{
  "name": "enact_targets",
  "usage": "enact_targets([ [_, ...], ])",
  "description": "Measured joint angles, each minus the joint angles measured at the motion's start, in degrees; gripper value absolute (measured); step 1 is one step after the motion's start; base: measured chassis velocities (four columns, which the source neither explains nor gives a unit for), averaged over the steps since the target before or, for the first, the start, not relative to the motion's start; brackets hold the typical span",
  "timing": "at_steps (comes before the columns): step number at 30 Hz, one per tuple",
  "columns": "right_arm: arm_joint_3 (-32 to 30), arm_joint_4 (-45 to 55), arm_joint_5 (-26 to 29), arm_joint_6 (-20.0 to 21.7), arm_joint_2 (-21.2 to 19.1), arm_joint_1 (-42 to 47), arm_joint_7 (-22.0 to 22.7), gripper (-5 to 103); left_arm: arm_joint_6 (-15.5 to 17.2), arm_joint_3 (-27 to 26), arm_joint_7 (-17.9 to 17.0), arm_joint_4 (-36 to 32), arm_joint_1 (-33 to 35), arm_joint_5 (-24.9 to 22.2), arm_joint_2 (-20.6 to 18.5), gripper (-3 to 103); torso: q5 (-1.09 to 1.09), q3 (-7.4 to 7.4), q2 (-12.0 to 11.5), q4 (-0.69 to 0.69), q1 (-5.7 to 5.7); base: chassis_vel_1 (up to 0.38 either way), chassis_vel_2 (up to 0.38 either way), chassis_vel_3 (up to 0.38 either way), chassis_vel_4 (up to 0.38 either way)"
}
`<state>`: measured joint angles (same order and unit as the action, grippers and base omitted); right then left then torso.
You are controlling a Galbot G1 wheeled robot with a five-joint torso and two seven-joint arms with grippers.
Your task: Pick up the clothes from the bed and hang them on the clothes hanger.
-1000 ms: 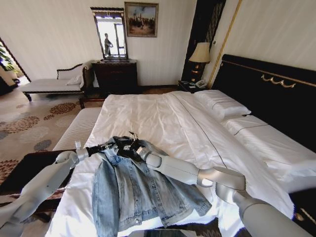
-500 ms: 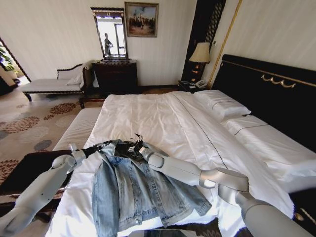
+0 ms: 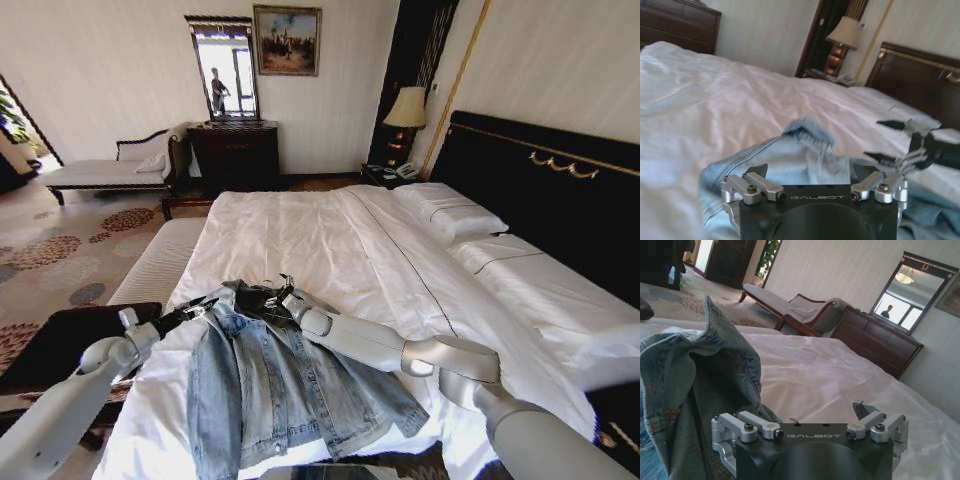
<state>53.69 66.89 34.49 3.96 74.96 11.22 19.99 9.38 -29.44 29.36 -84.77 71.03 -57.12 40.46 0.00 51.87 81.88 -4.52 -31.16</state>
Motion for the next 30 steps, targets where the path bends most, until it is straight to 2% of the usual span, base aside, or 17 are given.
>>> enact_targets([
  [3,0.71,0.64,2.99,1.72,-0.50,0.05,-0.01,100,-2.65,-2.74,-4.04,-3.14,6.81,3.17,0.76,100,-0.01,0.00,0.00,0.05,0.01,0.000,0.000,0.000,0.000],
  [6,0.52,0.88,4.03,2.11,-0.76,0.43,0.27,100,-4.44,-3.10,-5.74,-4.08,8.32,5.55,1.03,100,0.00,0.00,0.00,0.06,0.02,0.000,0.000,0.000,0.000],
  [8,0.26,1.17,5.36,2.93,-1.40,0.72,0.52,100,-8.02,-3.87,-8.83,-5.66,10.53,10.79,2.10,100,-0.01,-0.01,0.00,0.00,0.02,0.000,0.000,0.000,0.000],
  [9,0.25,1.23,5.65,3.32,-1.72,0.71,0.52,100,-9.09,-4.29,-9.60,-6.69,11.84,11.99,2.52,100,0.00,-0.01,0.00,0.00,0.01,0.000,0.000,0.000,0.000],
  [11,0.25,1.18,5.63,3.40,-1.87,0.71,0.48,100,-9.62,-4.47,-9.80,-7.22,12.59,12.60,2.83,100,0.01,0.00,0.00,0.00,0.00,0.000,0.000,0.000,0.000],
  [14,0.19,-0.74,3.30,3.54,-2.33,0.22,-1.05,100,-11.08,-5.08,-9.89,-8.78,15.56,16.46,5.52,100,0.02,0.00,0.00,0.00,-0.01,0.000,0.000,0.000,0.000],
  [16,0.64,-1.55,2.07,3.35,-2.49,-0.23,-2.14,100,-11.13,-5.26,-9.97,-9.43,16.72,16.90,6.71,100,0.00,0.00,0.00,-0.01,-0.01,0.000,0.000,0.000,0.000],
  [19,3.13,-3.14,0.43,3.26,-2.11,-1.99,-5.72,100,-11.46,-7.35,-10.08,-12.46,22.50,17.85,11.53,100,-0.01,0.00,0.00,0.02,0.00,0.000,0.000,0.000,0.000],
  [20,3.13,-3.14,0.43,3.26,-2.11,-1.99,-5.72,100,-11.46,-7.35,-10.08,-12.46,22.50,17.85,11.53,100,-0.01,0.00,0.00,0.02,0.00,0.000,0.000,0.000,0.000],
  [22,4.04,-3.41,2.19,4.38,-1.24,-2.82,-7.28,100,-11.97,-8.56,-10.08,-14.30,25.87,18.78,13.89,100,0.01,-0.01,0.00,0.06,0.01,0.000,0.000,0.000,0.000],
  [23,4.47,-3.46,2.98,4.86,-0.93,-3.07,-7.89,103,-12.18,-8.99,-10.08,-14.93,27.05,19.10,14.77,100,0.01,-0.01,0.00,0.05,0.01,0.000,0.000,0.000,0.000],
  [24,4.82,-3.60,3.48,5.35,-0.55,-3.25,-8.40,101,-12.34,-9.36,-10.08,-15.48,28.04,19.22,15.46,100,0.01,-0.01,0.00,0.03,0.01,0.000,0.000,0.000,0.000],
  [28,4.97,-5.46,4.42,7.04,1.16,-3.34,-8.68,99,-12.41,-10.25,-10.16,-17.01,29.93,19.03,16.71,100,0.00,-0.01,-0.01,0.03,0.01,0.000,0.000,0.000,0.000],
  [30,4.86,-6.92,6.08,8.31,2.22,-3.37,-8.72,90,-12.40,-10.57,-10.18,-17.92,30.65,19.42,16.85,100,0.01,0.00,0.00,0.02,0.00,0.000,0.000,0.000,0.000],
])
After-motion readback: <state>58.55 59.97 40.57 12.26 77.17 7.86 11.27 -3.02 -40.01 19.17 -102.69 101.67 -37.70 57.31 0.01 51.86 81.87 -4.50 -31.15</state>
